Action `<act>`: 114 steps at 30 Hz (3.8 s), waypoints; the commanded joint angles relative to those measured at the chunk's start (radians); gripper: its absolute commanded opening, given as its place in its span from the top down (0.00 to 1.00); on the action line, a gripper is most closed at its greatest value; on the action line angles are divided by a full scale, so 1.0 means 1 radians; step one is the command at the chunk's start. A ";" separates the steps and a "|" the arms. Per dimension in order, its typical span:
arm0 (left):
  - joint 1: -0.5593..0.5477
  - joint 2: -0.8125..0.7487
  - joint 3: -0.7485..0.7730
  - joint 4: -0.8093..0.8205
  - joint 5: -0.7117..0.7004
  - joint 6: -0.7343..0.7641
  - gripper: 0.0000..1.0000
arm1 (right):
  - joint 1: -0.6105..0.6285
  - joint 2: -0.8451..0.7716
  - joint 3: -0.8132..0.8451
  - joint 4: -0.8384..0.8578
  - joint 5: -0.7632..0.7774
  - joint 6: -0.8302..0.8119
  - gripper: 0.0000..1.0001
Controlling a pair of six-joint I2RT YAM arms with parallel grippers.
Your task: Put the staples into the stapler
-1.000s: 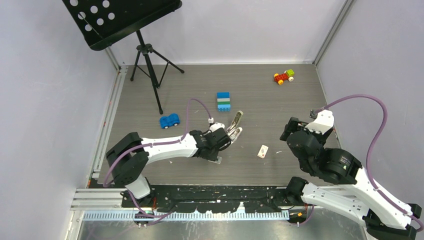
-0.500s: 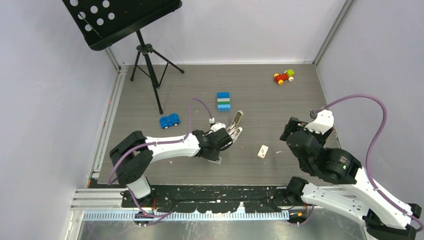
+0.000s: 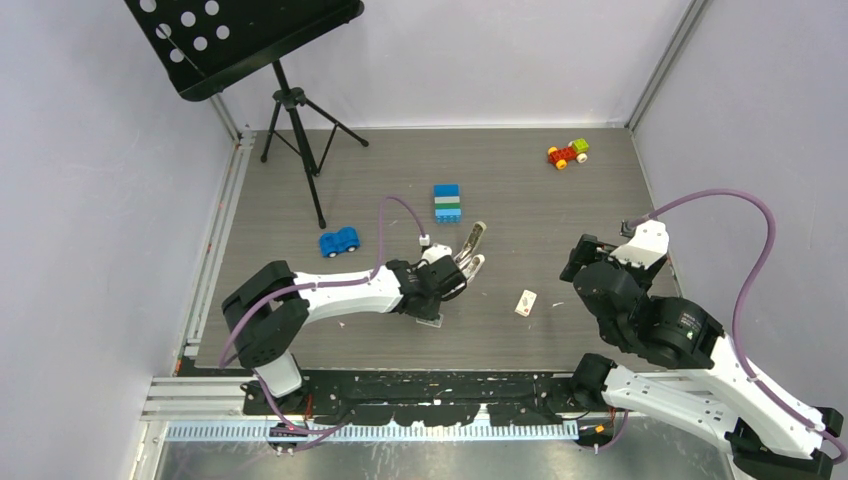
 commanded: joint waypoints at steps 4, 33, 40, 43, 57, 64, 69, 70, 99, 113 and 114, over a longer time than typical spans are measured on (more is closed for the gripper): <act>-0.004 0.013 0.029 0.005 -0.017 -0.018 0.74 | -0.003 -0.007 -0.001 0.006 0.049 0.035 0.12; -0.014 0.024 0.022 -0.081 -0.073 -0.037 0.80 | -0.003 -0.005 -0.002 0.006 0.047 0.036 0.12; -0.020 0.018 0.019 -0.061 -0.050 -0.042 0.79 | -0.003 -0.010 -0.004 0.005 0.046 0.037 0.12; -0.020 0.019 0.015 -0.042 -0.026 -0.047 0.79 | -0.002 -0.010 -0.004 0.005 0.045 0.038 0.12; -0.024 0.045 0.013 -0.078 -0.068 -0.064 0.79 | -0.003 -0.010 -0.004 0.005 0.043 0.039 0.12; -0.028 0.043 0.021 -0.081 -0.074 -0.060 0.82 | -0.003 -0.011 -0.004 0.005 0.045 0.039 0.12; -0.030 0.008 0.021 -0.070 -0.067 -0.061 0.88 | -0.003 -0.010 -0.004 0.005 0.045 0.038 0.12; -0.030 -0.001 0.021 -0.068 -0.066 -0.061 0.89 | -0.003 -0.010 -0.004 0.006 0.045 0.037 0.12; -0.028 -0.220 -0.093 0.461 -0.114 0.382 0.95 | -0.003 -0.058 0.033 0.016 -0.057 -0.090 0.11; 0.053 -0.107 -0.076 0.693 0.036 0.598 1.00 | -0.003 -0.112 -0.006 0.034 -0.060 -0.081 0.00; 0.062 -0.099 -0.078 0.704 0.053 0.607 1.00 | -0.003 -0.111 -0.007 0.034 -0.060 -0.079 0.00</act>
